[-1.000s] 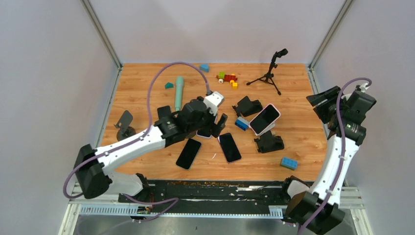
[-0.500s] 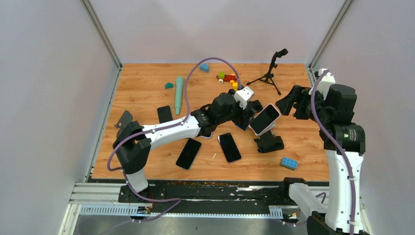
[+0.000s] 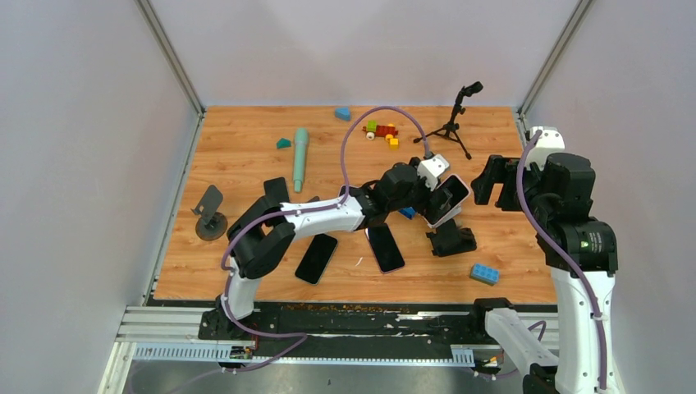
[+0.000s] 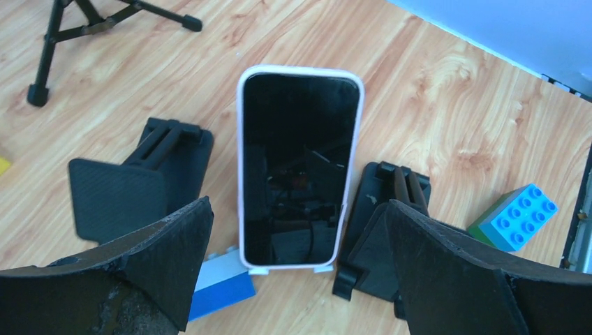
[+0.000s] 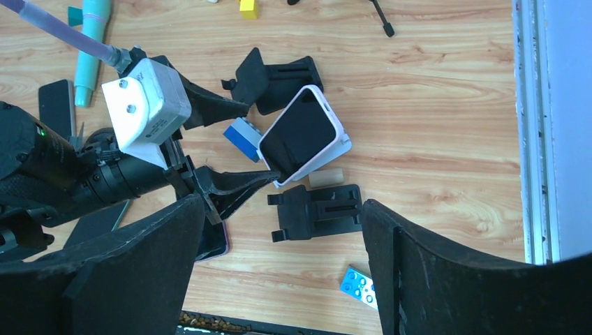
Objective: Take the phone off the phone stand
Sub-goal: Remove the phone from the phone stand, then place the phone at the center of the board.
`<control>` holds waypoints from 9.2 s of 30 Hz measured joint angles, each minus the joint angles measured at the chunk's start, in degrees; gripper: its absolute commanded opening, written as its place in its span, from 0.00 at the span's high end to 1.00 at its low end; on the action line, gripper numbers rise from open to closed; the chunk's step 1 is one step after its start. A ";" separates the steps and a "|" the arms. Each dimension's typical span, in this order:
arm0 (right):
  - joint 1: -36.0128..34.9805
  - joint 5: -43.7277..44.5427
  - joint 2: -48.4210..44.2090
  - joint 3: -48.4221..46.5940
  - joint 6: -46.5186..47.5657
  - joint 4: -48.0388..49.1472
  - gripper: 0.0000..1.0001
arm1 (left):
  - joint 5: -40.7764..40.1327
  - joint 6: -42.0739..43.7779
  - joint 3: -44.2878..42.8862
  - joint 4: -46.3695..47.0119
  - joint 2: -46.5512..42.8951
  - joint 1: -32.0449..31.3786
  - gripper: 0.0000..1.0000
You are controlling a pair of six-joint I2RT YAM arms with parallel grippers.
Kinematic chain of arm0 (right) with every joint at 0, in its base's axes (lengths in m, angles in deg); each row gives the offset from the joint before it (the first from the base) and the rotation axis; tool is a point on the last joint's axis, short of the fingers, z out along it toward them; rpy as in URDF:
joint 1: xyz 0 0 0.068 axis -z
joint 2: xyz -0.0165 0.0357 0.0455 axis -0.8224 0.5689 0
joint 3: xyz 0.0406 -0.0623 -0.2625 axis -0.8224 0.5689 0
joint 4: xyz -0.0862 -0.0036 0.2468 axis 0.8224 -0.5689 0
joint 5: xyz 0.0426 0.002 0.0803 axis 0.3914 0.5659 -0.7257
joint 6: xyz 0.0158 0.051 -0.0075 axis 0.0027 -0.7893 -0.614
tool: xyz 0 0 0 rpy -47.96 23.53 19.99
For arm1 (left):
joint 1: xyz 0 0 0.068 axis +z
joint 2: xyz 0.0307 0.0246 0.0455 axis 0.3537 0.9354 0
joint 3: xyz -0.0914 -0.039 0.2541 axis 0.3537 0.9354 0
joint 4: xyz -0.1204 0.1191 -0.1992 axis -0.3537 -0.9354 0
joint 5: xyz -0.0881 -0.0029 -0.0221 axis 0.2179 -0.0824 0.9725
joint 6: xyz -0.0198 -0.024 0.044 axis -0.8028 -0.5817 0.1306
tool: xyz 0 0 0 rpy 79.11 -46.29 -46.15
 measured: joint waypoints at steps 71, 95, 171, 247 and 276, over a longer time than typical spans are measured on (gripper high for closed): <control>0.00 0.50 -1.36 4.02 -0.46 -0.20 0.16 | 7.19 10.08 -14.56 -5.77 10.40 2.19 0.00; 0.00 0.48 -1.16 5.07 -0.66 -0.20 0.16 | 15.61 7.37 -19.43 -6.16 17.00 3.85 0.00; 0.00 -2.12 -4.48 9.40 -7.37 0.52 0.17 | -9.27 -23.58 46.80 -7.74 -37.16 4.68 1.00; 0.00 -5.40 -5.09 16.00 -9.99 3.87 0.17 | -35.30 -36.50 36.20 -20.94 -17.25 -7.93 0.02; 0.00 -5.55 -5.07 17.81 -10.58 4.90 0.17 | -32.72 -38.21 39.34 -26.05 -22.93 -8.63 0.00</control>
